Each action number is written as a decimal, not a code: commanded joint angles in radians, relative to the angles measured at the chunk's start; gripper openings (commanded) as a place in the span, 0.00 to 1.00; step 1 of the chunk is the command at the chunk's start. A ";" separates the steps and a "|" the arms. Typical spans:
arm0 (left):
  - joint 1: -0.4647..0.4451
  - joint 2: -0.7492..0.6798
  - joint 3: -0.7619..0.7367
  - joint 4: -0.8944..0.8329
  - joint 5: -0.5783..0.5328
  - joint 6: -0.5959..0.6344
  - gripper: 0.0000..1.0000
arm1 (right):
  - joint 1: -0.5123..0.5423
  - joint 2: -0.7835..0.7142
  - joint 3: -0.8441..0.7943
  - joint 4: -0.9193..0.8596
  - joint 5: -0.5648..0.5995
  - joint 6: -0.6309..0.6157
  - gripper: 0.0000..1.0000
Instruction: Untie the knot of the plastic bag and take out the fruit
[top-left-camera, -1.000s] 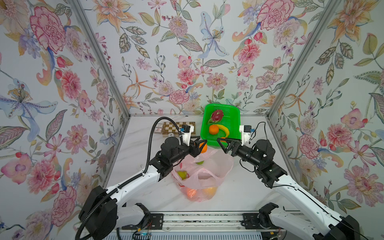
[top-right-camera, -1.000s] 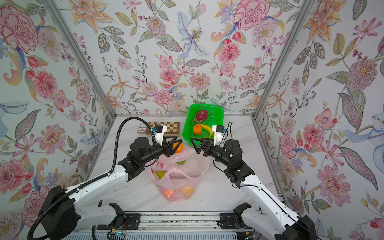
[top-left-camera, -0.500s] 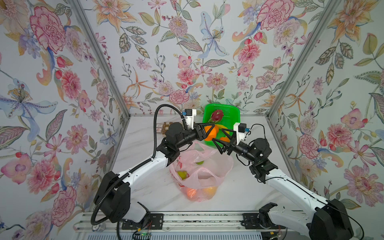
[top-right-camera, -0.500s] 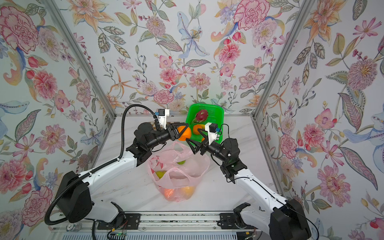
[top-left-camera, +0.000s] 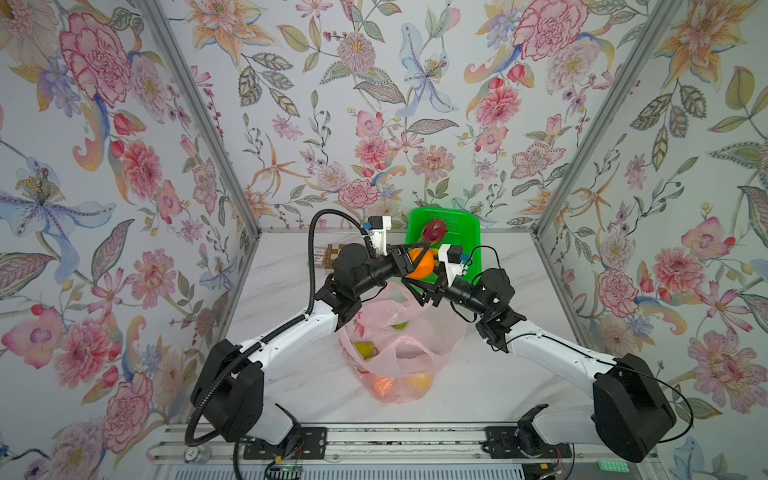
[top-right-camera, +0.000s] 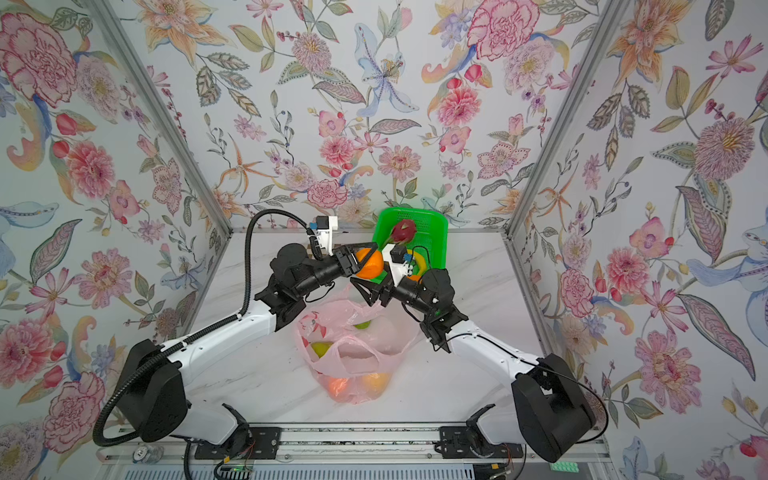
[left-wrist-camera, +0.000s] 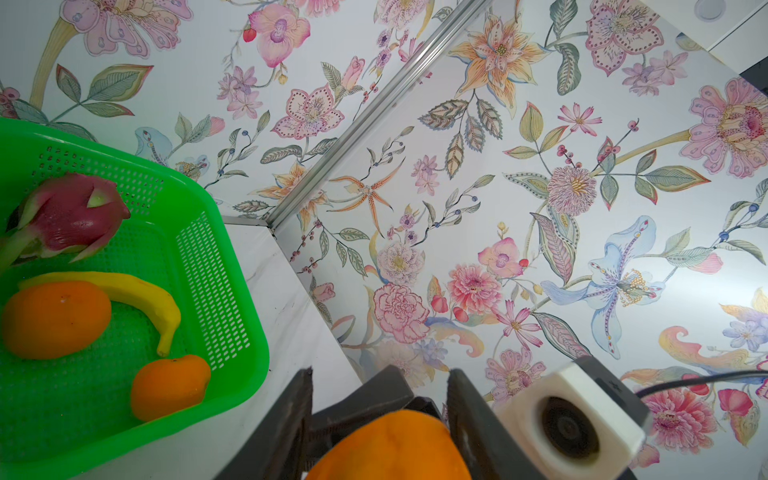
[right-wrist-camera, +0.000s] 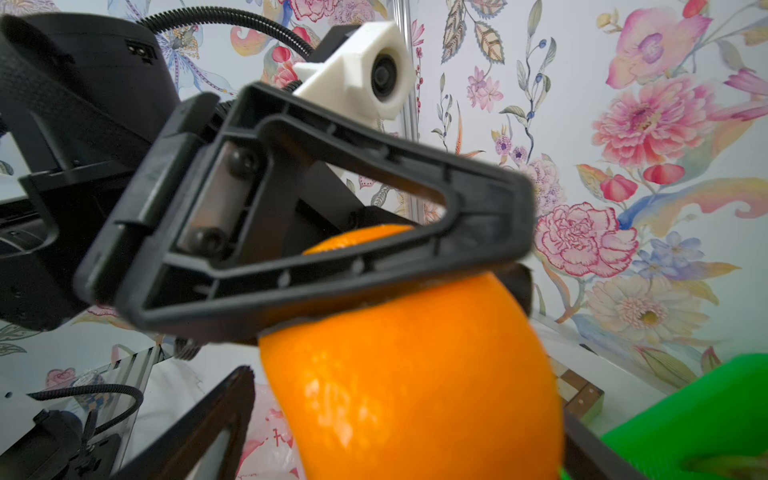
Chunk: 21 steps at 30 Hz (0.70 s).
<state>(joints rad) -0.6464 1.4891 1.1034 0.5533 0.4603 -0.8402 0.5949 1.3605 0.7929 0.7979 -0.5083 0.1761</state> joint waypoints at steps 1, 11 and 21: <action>-0.004 -0.002 0.015 0.008 -0.025 -0.001 0.41 | 0.008 0.015 0.042 0.059 0.004 -0.012 0.88; -0.004 -0.019 0.003 -0.017 -0.053 0.047 0.60 | 0.007 0.002 0.050 0.053 0.013 0.013 0.68; 0.011 -0.106 -0.008 -0.125 -0.146 0.200 0.86 | -0.010 -0.035 0.045 0.006 0.045 0.043 0.51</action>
<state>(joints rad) -0.6456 1.4399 1.1019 0.4786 0.3630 -0.7292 0.5934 1.3647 0.8112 0.8021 -0.4839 0.2062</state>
